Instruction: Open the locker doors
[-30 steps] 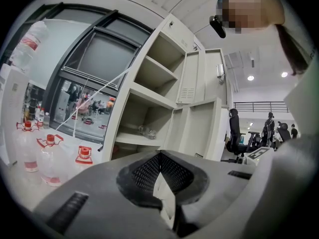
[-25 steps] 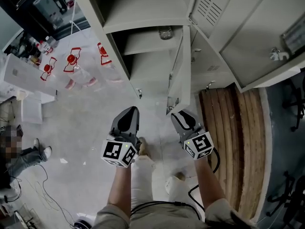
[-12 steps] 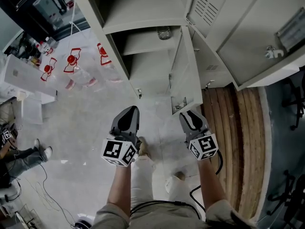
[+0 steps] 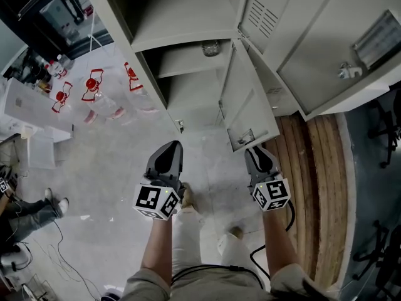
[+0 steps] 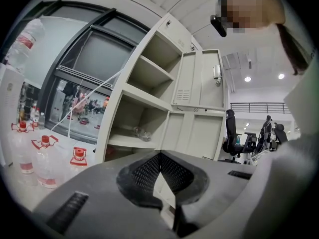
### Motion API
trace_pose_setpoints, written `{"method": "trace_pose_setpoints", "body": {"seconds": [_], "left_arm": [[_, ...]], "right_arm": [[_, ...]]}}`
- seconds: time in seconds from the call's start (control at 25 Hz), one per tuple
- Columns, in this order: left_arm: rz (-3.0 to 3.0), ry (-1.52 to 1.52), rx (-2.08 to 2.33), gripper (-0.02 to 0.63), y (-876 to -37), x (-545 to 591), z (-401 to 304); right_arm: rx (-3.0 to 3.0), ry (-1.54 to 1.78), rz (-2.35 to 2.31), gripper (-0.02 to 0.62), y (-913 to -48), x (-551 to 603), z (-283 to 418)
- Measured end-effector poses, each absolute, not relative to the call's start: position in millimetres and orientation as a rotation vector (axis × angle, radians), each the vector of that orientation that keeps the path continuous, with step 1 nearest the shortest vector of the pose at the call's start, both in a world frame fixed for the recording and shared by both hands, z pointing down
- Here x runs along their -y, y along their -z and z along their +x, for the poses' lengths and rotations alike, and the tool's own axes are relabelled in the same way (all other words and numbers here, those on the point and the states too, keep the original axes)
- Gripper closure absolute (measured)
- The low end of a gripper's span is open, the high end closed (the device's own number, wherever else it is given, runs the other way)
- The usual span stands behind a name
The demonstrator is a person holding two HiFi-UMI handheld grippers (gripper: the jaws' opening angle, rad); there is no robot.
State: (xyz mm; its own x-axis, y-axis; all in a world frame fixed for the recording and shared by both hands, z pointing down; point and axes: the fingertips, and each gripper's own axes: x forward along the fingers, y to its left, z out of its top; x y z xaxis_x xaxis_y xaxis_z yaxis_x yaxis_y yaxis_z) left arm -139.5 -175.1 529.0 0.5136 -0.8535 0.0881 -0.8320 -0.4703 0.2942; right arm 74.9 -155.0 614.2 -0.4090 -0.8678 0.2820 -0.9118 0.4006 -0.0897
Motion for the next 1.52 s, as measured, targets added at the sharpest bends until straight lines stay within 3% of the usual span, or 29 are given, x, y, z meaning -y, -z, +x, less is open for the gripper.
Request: {"method": "trace_pose_setpoints", "body": {"seconds": [0.68,1.24,1.52], "left_arm": [[2.511,0.090,1.316,0.607,-521,189,-116],[2.670,0.053,0.996,0.607,-508,188,8],[2.564,0.071,1.180,0.607,-527,172,78]], "right_arm": [[2.315,-0.447,1.845,0.545,-614,171,136],[2.390,-0.437,1.745,0.525,-614,191,180],[2.483,-0.395,1.636,0.515,-601,219,267]]}}
